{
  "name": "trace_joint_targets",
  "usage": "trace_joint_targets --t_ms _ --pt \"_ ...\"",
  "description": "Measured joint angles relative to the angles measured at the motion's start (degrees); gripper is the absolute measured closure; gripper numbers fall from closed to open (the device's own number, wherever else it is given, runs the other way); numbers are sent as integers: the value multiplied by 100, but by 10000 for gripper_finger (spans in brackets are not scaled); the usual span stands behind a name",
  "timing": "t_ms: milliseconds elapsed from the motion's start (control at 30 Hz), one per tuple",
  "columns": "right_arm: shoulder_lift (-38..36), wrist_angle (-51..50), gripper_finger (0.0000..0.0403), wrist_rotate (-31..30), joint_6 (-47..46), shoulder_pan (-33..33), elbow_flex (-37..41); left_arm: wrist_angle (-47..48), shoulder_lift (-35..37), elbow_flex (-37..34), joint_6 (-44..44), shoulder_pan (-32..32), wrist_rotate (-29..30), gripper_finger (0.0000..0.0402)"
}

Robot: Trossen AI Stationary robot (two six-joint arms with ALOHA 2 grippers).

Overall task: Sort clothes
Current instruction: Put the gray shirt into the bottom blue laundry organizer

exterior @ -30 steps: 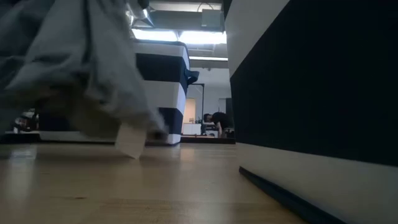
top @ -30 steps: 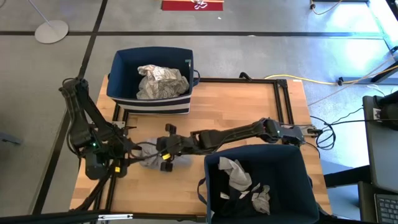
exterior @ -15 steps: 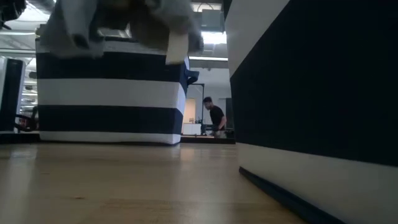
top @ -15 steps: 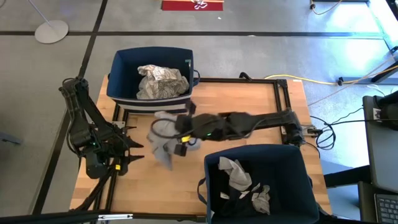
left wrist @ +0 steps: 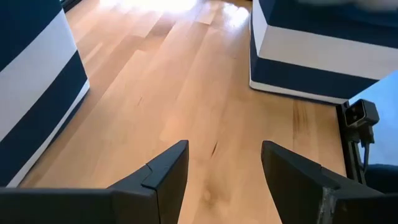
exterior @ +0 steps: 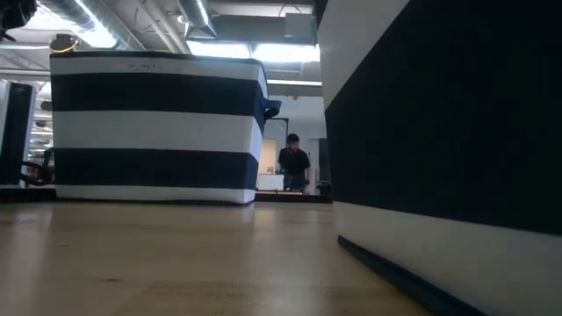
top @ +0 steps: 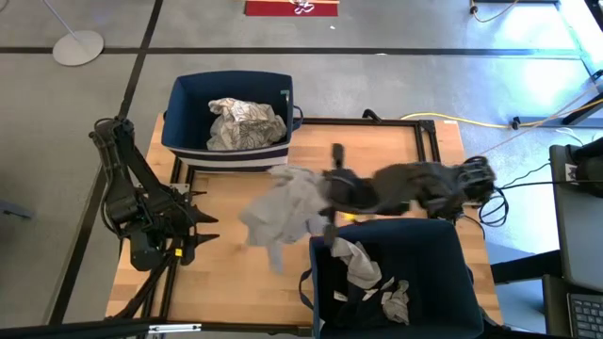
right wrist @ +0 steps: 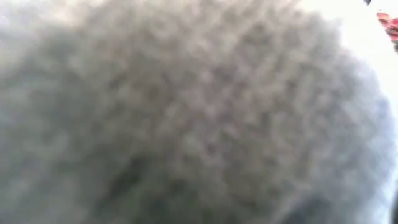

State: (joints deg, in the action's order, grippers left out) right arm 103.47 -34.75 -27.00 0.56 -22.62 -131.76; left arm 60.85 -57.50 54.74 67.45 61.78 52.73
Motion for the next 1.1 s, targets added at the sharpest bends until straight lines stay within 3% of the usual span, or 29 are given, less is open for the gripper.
trace_joint_targets --t_ms 167,667,933,1100 --pt "-383 -25 368 -447 11 -632 0 1 -4 0 -31 0 44 210" --pt "-884 -772 368 -2959 -709 -3083 4 4 -4 0 18 0 61 210" --pt "-751 -1759 368 -4296 -1845 -3882 13 4 -4 0 28 0 127 210" --pt "-740 -3468 368 -4536 -3547 -4010 22 5 -4 0 12 0 310 210"
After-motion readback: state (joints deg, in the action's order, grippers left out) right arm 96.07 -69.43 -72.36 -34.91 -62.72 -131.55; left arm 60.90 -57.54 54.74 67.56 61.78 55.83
